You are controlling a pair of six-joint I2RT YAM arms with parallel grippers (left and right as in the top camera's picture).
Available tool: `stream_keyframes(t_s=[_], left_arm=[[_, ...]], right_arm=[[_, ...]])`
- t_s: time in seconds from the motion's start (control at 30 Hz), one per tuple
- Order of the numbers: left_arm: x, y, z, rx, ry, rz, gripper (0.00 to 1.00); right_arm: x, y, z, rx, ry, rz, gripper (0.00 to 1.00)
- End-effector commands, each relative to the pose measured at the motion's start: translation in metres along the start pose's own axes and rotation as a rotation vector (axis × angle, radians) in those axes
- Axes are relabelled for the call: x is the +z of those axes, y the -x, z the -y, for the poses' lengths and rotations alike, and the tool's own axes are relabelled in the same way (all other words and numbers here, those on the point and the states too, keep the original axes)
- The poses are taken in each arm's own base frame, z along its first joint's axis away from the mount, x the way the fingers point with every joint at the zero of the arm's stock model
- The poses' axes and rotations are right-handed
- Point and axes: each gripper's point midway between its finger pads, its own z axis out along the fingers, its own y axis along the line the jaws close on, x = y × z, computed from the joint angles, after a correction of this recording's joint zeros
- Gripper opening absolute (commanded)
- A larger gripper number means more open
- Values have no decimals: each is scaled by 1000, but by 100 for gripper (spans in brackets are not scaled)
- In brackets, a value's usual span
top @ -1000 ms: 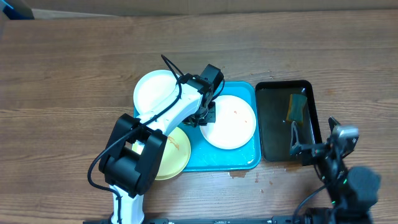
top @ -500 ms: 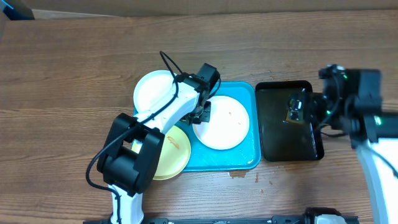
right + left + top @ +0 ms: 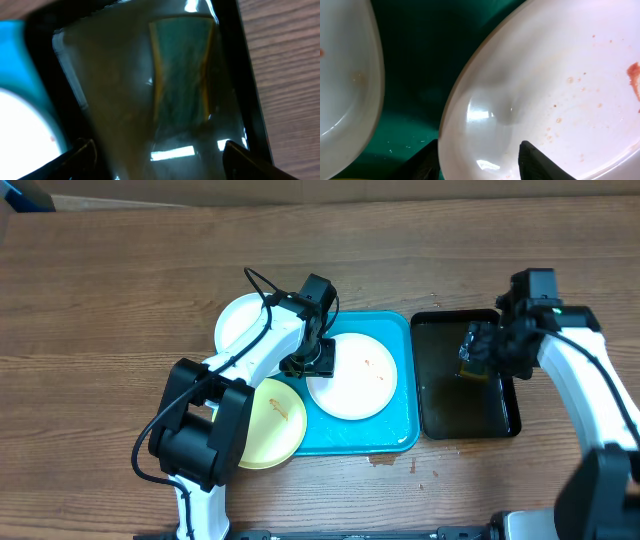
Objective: Clean dirty plates on tray and stack at the side
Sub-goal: 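Grasp the green sponge in the black tray with the right gripper, then dip and rub the sponge in the black tray's water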
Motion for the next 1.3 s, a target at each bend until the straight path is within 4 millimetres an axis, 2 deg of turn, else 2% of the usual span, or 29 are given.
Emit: stream_keyframes(t_s=[0.0,0.1,0.23,0.27,0.3,0.37,0.53,0.7,0.8,0.87,0.9,1.0,1.07,1.1,1.17,1.27], left_arm=[[-6,0,8,22,-38,6,52],[-6,0,8,22,-38,7,52],[-6,0,9,22,-39,8,53],[-6,1,9,23,-39,10,53],[-6,1,9,22,-39,11,53],[-6,2,9,23,-41,14,53],[-6,4,10,24,-44,21,53],[-6,6,11,25,-47,29,53],[-6,6,11,25,-48,30,53],[-6,6,11,25,-47,30,53],[-6,6,11,25,-47,30,54],[-6,6,11,25,-47,30,54],[-6,6,11,25,-47,30,56],[-6,6,11,25,-48,30,56],[-6,6,10,24,-47,30,56],[-6,6,10,23,-47,30,57]], right_arm=[[24,10,11,22,-76,-13,79],[44,11,13,24,-83,-37,78],[61,10,14,25,-90,-64,75],[63,9,15,26,-92,-72,69],[65,8,15,26,-93,-79,58],[67,5,15,26,-94,-87,51],[74,-5,19,28,-100,-108,52],[82,-25,19,16,-101,-155,49],[83,-31,11,-12,-102,-168,32],[83,-33,6,-30,-100,-170,25],[84,-36,1,-49,-100,-177,4],[82,-40,-3,-90,-101,-191,4],[80,-38,-3,-97,-105,-189,43],[78,-36,-4,-98,-104,-186,50],[75,-29,-5,-93,-102,-172,55],[73,-14,-6,-88,-98,-124,56]])
